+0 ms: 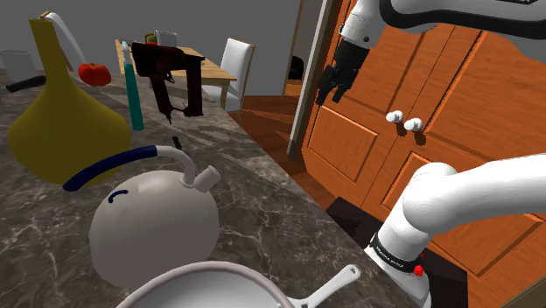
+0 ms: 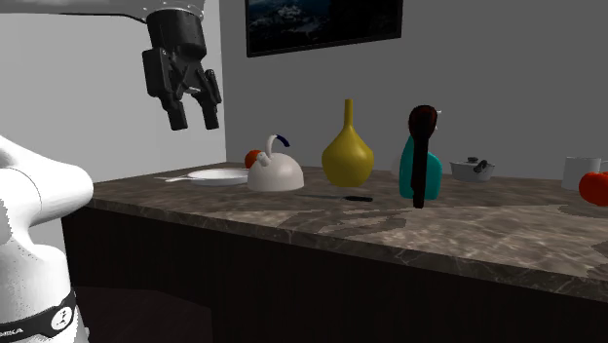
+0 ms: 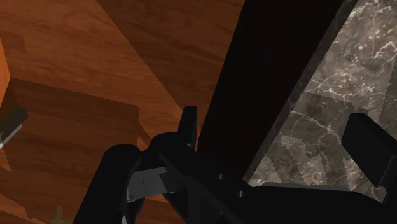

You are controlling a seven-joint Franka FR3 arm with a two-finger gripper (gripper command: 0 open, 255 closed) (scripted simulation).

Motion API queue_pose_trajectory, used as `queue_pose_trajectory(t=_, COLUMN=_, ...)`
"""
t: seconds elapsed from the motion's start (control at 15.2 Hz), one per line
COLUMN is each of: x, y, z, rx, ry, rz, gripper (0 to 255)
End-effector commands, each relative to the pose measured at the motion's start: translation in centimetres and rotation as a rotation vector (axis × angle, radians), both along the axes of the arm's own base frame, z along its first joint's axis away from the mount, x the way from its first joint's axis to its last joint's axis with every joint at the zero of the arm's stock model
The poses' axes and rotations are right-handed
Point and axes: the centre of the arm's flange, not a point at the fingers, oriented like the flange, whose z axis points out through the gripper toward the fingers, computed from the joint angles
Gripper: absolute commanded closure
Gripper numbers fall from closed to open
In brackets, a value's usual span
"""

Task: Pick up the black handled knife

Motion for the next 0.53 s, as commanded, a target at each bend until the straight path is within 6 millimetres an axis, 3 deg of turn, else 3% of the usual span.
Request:
queue_pose_trajectory(t=0.0, x=0.0, y=0.0, z=0.0, rx=0.0, ry=0.0, rz=0.0, gripper=0)
queue_pose_trajectory(t=0.46, x=4.7, y=7.7, z=-3.0, rx=0.002, ry=0.032, rz=-0.065, gripper=0)
